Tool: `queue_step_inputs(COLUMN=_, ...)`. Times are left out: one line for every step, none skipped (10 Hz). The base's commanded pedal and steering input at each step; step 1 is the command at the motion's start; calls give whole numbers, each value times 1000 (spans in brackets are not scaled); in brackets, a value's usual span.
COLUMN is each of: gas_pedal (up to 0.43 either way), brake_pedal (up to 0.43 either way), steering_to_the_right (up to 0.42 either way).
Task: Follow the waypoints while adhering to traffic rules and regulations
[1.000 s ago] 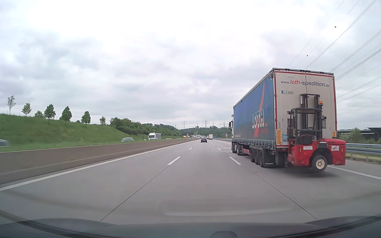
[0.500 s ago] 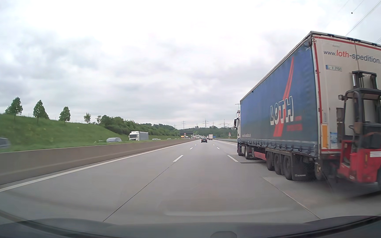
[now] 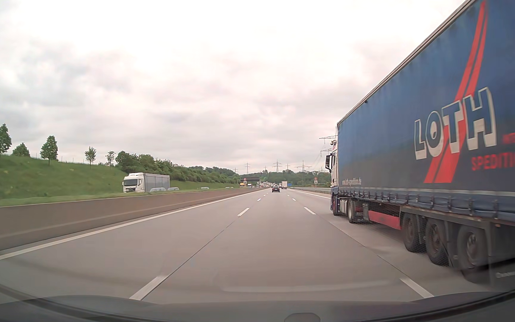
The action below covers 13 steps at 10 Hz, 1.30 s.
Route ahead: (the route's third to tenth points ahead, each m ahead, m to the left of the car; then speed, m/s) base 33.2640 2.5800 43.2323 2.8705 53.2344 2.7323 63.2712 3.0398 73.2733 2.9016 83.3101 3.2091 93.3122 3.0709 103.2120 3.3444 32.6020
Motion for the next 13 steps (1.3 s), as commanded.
queue_step_inputs(gas_pedal=339, brake_pedal=0, steering_to_the_right=-1)
queue_step_inputs(gas_pedal=339, brake_pedal=0, steering_to_the_right=-1)
queue_step_inputs(gas_pedal=350, brake_pedal=0, steering_to_the_right=-1)
queue_step_inputs(gas_pedal=350, brake_pedal=0, steering_to_the_right=-1)
queue_step_inputs(gas_pedal=350, brake_pedal=0, steering_to_the_right=-1)
queue_step_inputs(gas_pedal=350, brake_pedal=0, steering_to_the_right=-1)
queue_step_inputs(gas_pedal=350, brake_pedal=0, steering_to_the_right=-1)
queue_step_inputs(gas_pedal=350, brake_pedal=0, steering_to_the_right=-1)
queue_step_inputs(gas_pedal=350, brake_pedal=0, steering_to_the_right=-1)
queue_step_inputs(gas_pedal=339, brake_pedal=0, steering_to_the_right=-1)
queue_step_inputs(gas_pedal=339, brake_pedal=0, steering_to_the_right=-1)
queue_step_inputs(gas_pedal=331, brake_pedal=0, steering_to_the_right=-1)
queue_step_inputs(gas_pedal=331, brake_pedal=0, steering_to_the_right=0)
